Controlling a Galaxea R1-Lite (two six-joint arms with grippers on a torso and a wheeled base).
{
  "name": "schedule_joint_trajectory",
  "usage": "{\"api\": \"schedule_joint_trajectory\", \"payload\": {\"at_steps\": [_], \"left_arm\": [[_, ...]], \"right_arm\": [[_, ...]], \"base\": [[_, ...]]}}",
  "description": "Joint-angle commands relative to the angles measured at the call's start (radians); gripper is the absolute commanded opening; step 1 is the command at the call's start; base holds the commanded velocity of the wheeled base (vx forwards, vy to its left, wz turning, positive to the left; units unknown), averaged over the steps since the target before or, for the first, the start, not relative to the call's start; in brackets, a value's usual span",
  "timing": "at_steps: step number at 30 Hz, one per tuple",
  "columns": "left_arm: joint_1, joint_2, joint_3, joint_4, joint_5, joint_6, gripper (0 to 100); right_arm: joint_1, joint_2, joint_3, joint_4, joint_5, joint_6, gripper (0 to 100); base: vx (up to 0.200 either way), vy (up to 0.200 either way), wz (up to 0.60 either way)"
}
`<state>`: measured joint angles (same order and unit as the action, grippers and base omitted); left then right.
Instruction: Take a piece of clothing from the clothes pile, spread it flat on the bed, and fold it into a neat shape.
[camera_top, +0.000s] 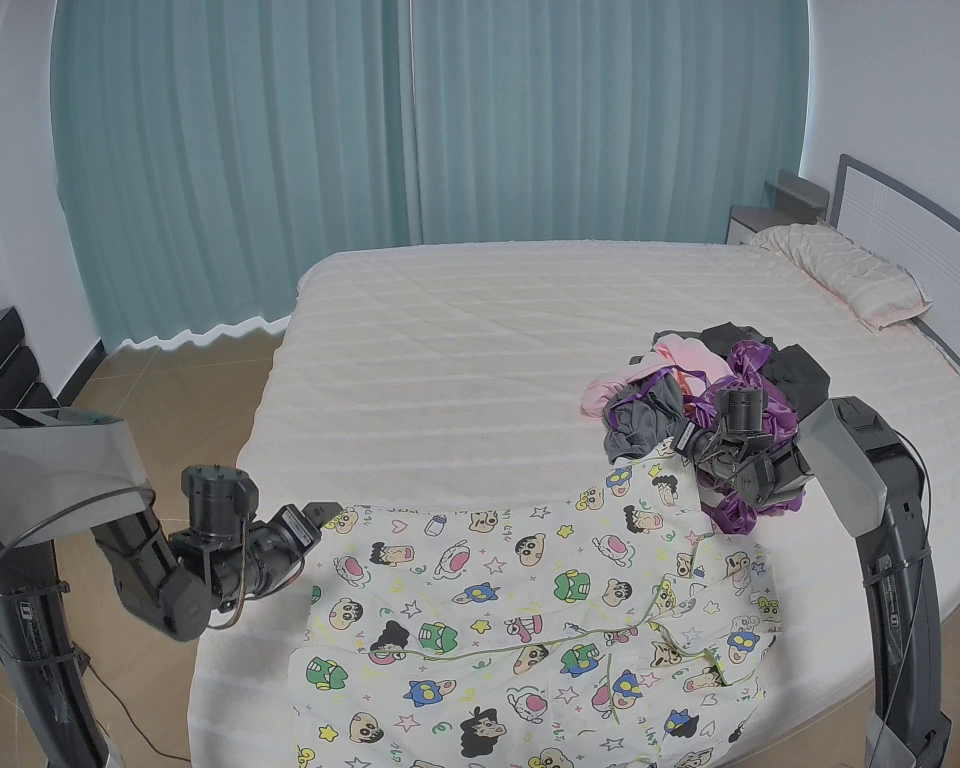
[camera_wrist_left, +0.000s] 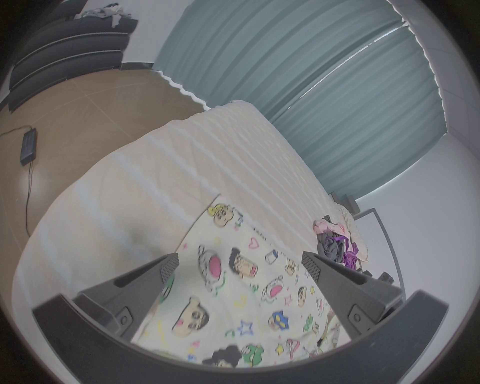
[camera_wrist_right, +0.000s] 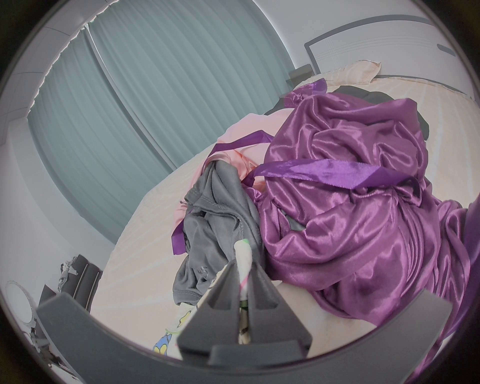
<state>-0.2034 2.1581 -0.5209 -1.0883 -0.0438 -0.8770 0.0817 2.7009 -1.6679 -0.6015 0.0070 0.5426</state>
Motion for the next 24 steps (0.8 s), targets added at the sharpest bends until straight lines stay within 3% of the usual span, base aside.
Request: {"api": "schedule_joint_trajectory", "payload": {"at_steps": [1, 8, 13, 24], "left_arm": [[0.061, 0.134, -0.349, 0.234, -0.018, 0.084, 100], [0.079, 0.259, -0.610, 0.467, -0.070, 0.296, 100], [0.079, 0.327, -0.709, 0.527, -0.070, 0.342, 100], [0.082, 0.356, -0.749, 0.547, -0.096, 0.408, 100]], "right_arm": [[0.015, -0.023, 0.053, -0.001, 0.001, 0.000, 0], [0.020, -0.072, 0.119, -0.008, 0.002, 0.000, 0], [0.023, -0.070, 0.137, -0.008, 0.002, 0.000, 0], [0.023, -0.069, 0.146, -0.008, 0.002, 0.002, 0]], "base": [[0.000, 0.000, 0.00], [0.000, 0.000, 0.00], [0.000, 0.000, 0.00], [0.000, 0.000, 0.00]]}}
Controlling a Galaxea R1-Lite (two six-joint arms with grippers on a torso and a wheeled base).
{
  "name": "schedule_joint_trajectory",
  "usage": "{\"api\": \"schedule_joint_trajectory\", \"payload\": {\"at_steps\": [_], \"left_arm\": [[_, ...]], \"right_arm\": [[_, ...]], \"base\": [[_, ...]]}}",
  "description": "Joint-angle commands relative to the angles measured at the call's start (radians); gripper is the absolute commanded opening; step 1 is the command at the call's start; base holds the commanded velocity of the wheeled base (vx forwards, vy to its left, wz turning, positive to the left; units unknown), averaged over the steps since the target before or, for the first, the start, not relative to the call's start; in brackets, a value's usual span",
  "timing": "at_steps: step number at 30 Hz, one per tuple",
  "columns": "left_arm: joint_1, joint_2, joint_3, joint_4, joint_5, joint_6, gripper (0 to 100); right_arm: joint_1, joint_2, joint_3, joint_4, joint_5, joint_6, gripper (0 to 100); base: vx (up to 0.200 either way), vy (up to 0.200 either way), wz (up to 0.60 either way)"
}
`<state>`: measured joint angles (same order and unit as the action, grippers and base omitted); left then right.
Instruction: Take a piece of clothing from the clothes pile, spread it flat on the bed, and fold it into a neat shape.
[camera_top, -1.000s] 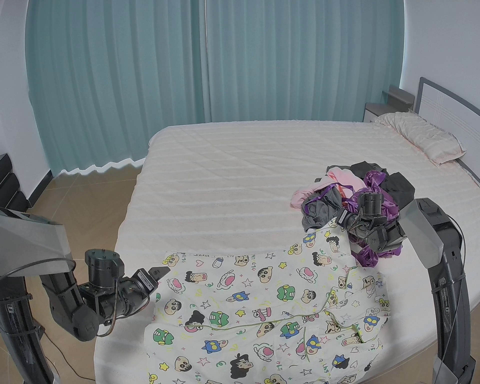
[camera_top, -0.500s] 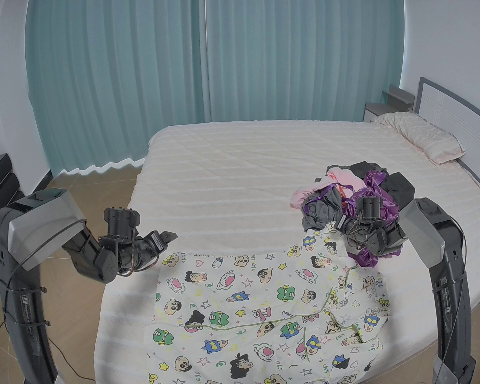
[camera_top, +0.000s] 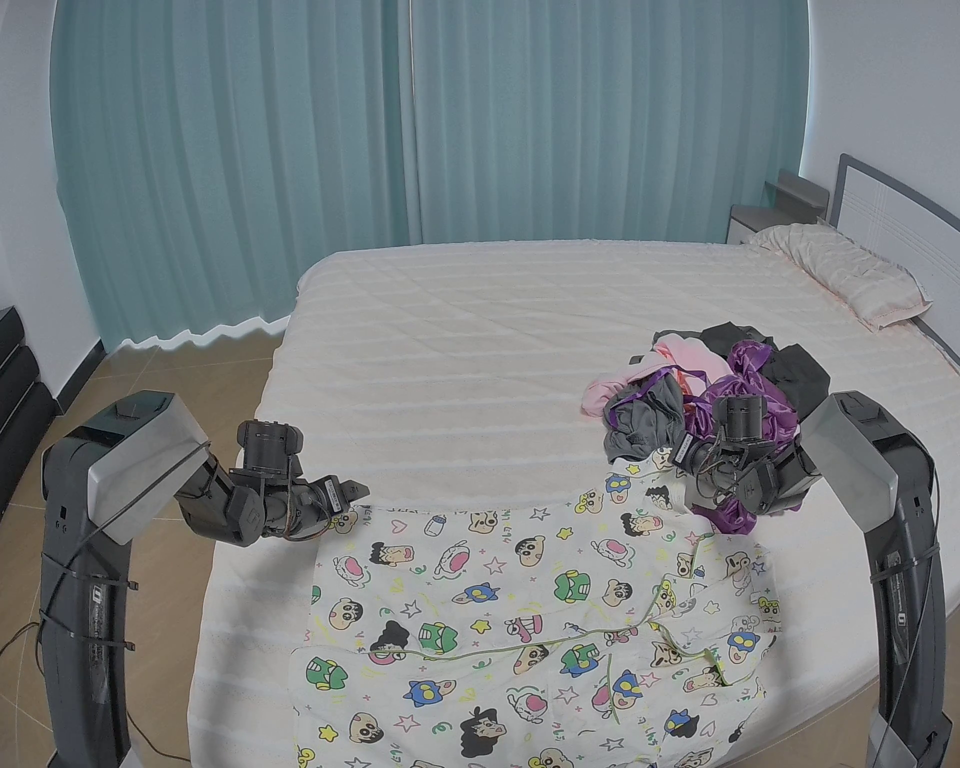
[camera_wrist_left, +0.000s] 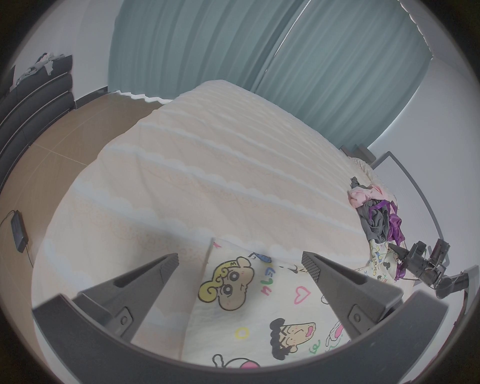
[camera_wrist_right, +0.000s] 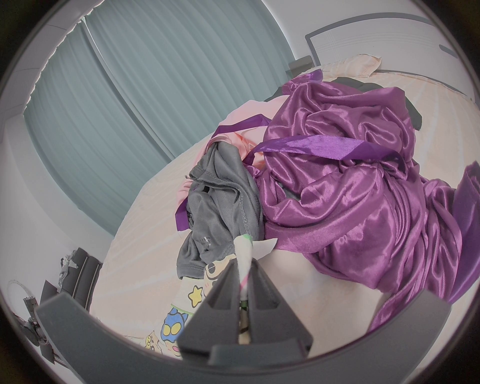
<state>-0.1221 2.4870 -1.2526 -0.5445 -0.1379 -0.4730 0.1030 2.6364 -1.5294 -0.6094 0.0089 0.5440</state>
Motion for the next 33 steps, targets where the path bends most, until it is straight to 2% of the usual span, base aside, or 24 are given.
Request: {"api": "schedule_joint_trajectory", "payload": {"at_steps": [1, 11, 12, 27, 33], "left_arm": [[0.001, 0.029, -0.019, 0.003, -0.006, 0.004, 100], [-0.011, 0.036, -0.027, 0.014, -0.075, 0.005, 100], [-0.014, 0.036, -0.028, 0.024, -0.078, 0.005, 0], [0.015, 0.039, -0.073, 0.034, -0.058, 0.024, 0], [0.036, 0.047, -0.085, -0.060, -0.022, 0.016, 0]], "right_arm": [[0.001, -0.004, 0.009, 0.000, 0.000, 0.001, 0], [0.001, -0.003, 0.008, 0.000, 0.002, 0.001, 0], [0.000, -0.003, 0.008, 0.000, 0.002, 0.001, 0], [0.000, 0.011, -0.023, -0.027, 0.000, 0.002, 0], [0.000, 0.047, -0.077, -0.052, -0.026, 0.002, 0]], "base": [[0.000, 0.000, 0.00], [0.000, 0.000, 0.00], [0.000, 0.000, 0.00], [0.000, 0.000, 0.00], [0.000, 0.000, 0.00]]}}
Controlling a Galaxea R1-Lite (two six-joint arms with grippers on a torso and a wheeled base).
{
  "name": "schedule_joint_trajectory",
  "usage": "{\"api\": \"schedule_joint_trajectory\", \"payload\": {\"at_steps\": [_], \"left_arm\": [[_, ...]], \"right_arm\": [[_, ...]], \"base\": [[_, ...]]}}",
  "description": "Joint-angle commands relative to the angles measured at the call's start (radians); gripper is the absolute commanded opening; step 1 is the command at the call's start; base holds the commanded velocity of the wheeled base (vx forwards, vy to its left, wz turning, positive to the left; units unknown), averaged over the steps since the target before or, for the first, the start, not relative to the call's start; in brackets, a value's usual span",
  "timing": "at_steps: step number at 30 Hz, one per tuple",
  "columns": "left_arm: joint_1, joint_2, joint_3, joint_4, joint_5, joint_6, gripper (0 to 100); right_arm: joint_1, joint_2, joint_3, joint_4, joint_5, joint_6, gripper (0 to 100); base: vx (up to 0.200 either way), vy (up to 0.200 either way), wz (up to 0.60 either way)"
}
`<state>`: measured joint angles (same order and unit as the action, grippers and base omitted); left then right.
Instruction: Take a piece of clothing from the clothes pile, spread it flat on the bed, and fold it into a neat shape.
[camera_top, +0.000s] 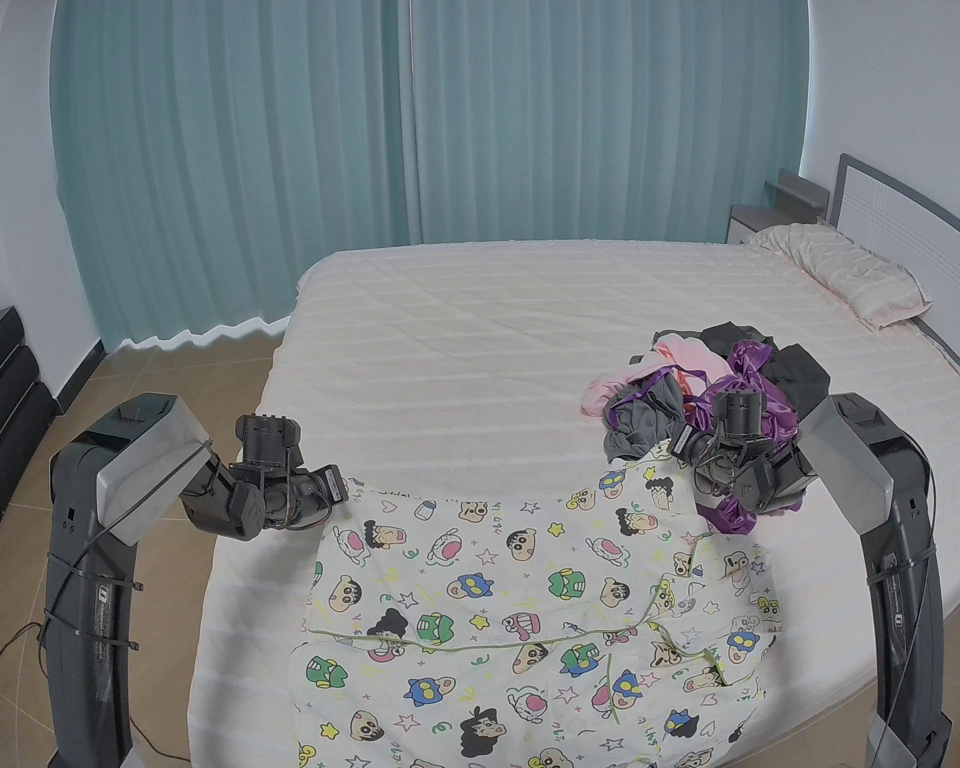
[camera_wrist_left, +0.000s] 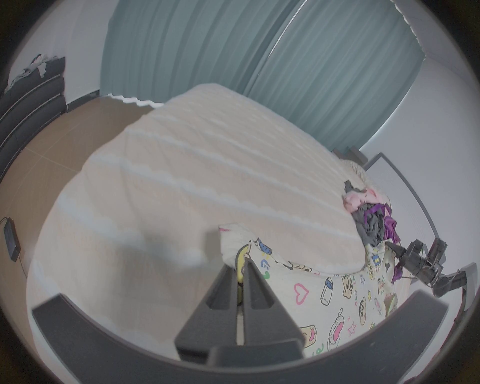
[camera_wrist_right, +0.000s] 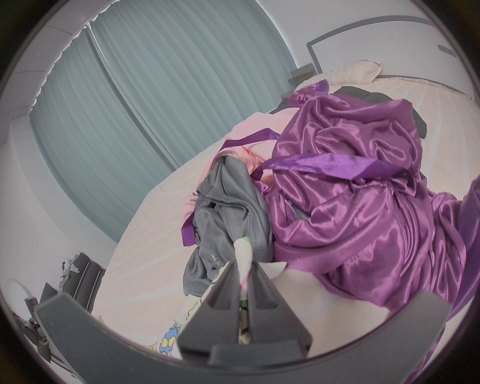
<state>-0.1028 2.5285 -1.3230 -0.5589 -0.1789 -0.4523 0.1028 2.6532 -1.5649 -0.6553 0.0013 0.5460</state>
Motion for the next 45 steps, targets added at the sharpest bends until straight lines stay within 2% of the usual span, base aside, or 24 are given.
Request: {"api": "schedule_joint_trajectory", "payload": {"at_steps": [1, 6, 9, 18, 22, 25, 35, 36, 38, 39, 45], "left_arm": [[0.018, 0.006, -0.022, -0.045, 0.026, -0.005, 0], [0.018, 0.027, -0.068, -0.045, 0.062, -0.008, 0], [0.018, 0.050, -0.105, -0.042, 0.095, -0.012, 0], [0.025, 0.059, -0.120, -0.041, 0.105, -0.031, 0], [0.029, 0.075, -0.162, -0.039, 0.147, -0.049, 0], [0.032, 0.082, -0.168, -0.039, 0.150, -0.049, 0], [0.032, 0.093, -0.180, -0.021, 0.153, -0.051, 0], [0.032, 0.093, -0.188, -0.019, 0.156, -0.051, 100], [0.032, 0.093, -0.188, -0.019, 0.162, -0.054, 100], [0.032, 0.093, -0.190, -0.019, 0.162, -0.065, 100], [0.043, 0.081, -0.177, -0.019, 0.162, -0.101, 100]], "right_arm": [[0.000, 0.037, -0.050, -0.007, -0.020, 0.000, 0], [0.000, 0.056, -0.101, -0.007, -0.024, 0.003, 0], [0.000, 0.080, -0.164, -0.006, -0.056, 0.003, 0], [0.003, 0.105, -0.238, 0.000, -0.066, 0.003, 0], [0.006, 0.120, -0.280, 0.003, -0.084, 0.003, 0], [0.006, 0.140, -0.310, 0.003, -0.103, 0.003, 0], [0.011, 0.142, -0.317, 0.008, -0.106, 0.003, 0], [0.012, 0.142, -0.314, 0.011, -0.104, 0.002, 0], [0.014, 0.142, -0.314, 0.026, -0.106, 0.002, 0], [0.015, 0.140, -0.311, 0.036, -0.106, 0.003, 100], [0.008, 0.111, -0.261, 0.026, -0.106, -0.012, 100]], "base": [[0.000, 0.000, 0.00], [0.000, 0.000, 0.00], [0.000, 0.000, 0.00], [0.000, 0.000, 0.00], [0.000, 0.000, 0.00], [0.000, 0.000, 0.00], [0.000, 0.000, 0.00], [0.000, 0.000, 0.00], [0.000, 0.000, 0.00], [0.000, 0.000, 0.00], [0.000, 0.000, 0.00]]}}
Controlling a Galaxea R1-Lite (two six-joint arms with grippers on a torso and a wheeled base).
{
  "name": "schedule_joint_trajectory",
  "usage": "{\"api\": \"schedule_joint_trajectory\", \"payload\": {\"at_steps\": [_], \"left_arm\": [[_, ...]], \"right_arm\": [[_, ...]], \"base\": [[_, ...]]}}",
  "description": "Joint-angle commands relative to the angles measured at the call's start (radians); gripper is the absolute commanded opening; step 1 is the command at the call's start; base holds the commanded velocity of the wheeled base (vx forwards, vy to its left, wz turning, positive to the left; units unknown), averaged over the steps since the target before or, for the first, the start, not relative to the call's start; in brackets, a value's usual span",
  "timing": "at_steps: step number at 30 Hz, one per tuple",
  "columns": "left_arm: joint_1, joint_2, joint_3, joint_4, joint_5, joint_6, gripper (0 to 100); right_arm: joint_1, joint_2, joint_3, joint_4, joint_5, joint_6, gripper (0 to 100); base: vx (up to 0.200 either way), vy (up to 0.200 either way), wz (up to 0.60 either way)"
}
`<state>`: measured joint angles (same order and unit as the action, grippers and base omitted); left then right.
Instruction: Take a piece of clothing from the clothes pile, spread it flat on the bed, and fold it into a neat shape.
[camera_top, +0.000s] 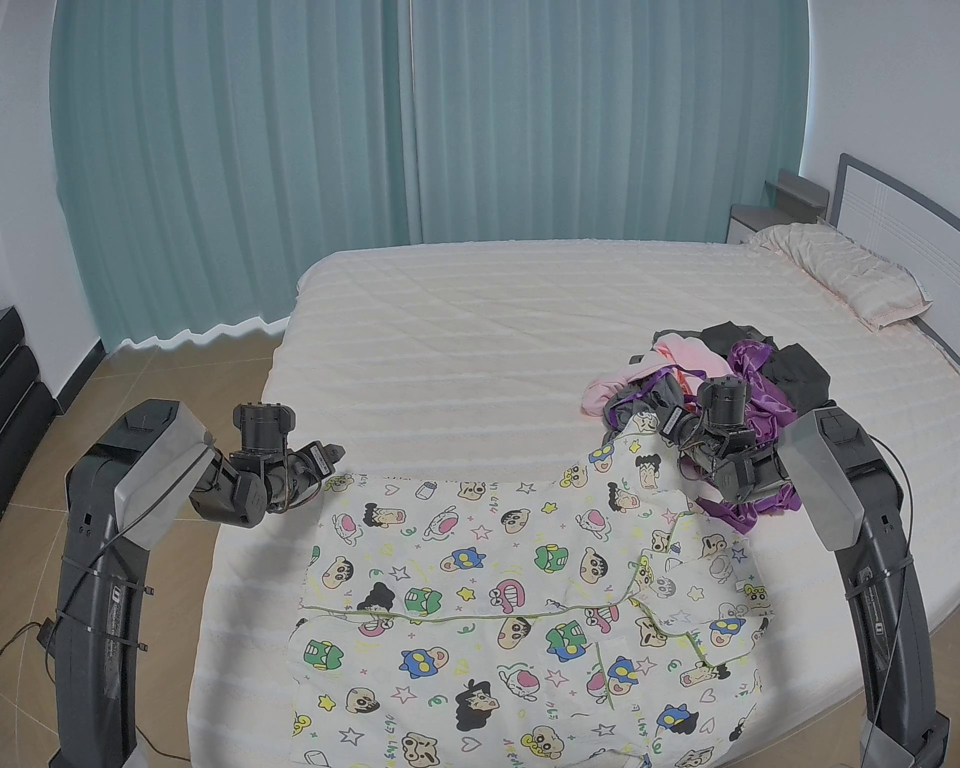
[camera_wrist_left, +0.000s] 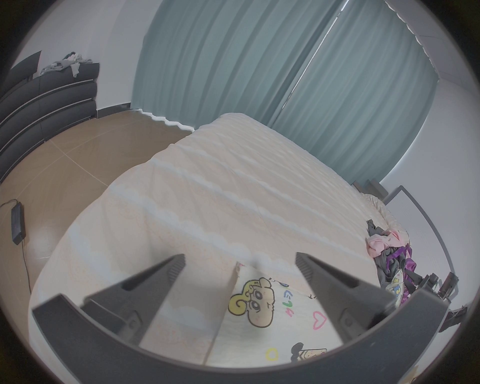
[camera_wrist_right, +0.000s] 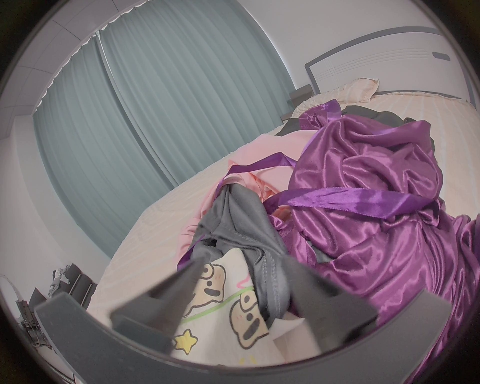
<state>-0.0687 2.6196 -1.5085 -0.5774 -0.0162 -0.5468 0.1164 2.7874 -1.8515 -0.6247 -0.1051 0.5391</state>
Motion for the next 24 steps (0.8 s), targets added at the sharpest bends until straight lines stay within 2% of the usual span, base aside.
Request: {"api": "schedule_joint_trajectory", "payload": {"at_steps": [1, 8, 11, 13, 14, 21, 24], "left_arm": [[0.021, -0.029, 0.021, -0.001, -0.001, -0.018, 100], [0.073, -0.187, 0.197, -0.013, -0.028, -0.053, 100], [0.089, -0.271, 0.294, -0.032, -0.076, -0.076, 100], [0.093, -0.362, 0.406, -0.061, -0.117, -0.111, 100], [0.093, -0.366, 0.412, -0.062, -0.119, -0.113, 100], [0.084, -0.572, 0.766, -0.160, -0.162, -0.119, 100], [0.076, -0.659, 0.921, -0.208, -0.163, -0.174, 100]], "right_arm": [[-0.015, -0.055, 0.057, -0.004, 0.007, -0.008, 100], [-0.069, -0.216, 0.265, -0.006, 0.045, -0.031, 100], [-0.083, -0.295, 0.345, -0.012, 0.064, -0.028, 100], [-0.087, -0.376, 0.436, -0.046, 0.070, -0.022, 100], [-0.087, -0.381, 0.442, -0.049, 0.070, -0.022, 100], [-0.076, -0.617, 0.853, -0.205, 0.108, -0.022, 100], [-0.081, -0.747, 1.121, -0.234, 0.185, -0.031, 100]], "base": [[0.000, 0.000, 0.00], [0.000, 0.000, 0.00], [0.000, 0.000, 0.00], [0.000, 0.000, 0.00], [0.000, 0.000, 0.00], [0.000, 0.000, 0.00], [0.000, 0.000, 0.00]]}}
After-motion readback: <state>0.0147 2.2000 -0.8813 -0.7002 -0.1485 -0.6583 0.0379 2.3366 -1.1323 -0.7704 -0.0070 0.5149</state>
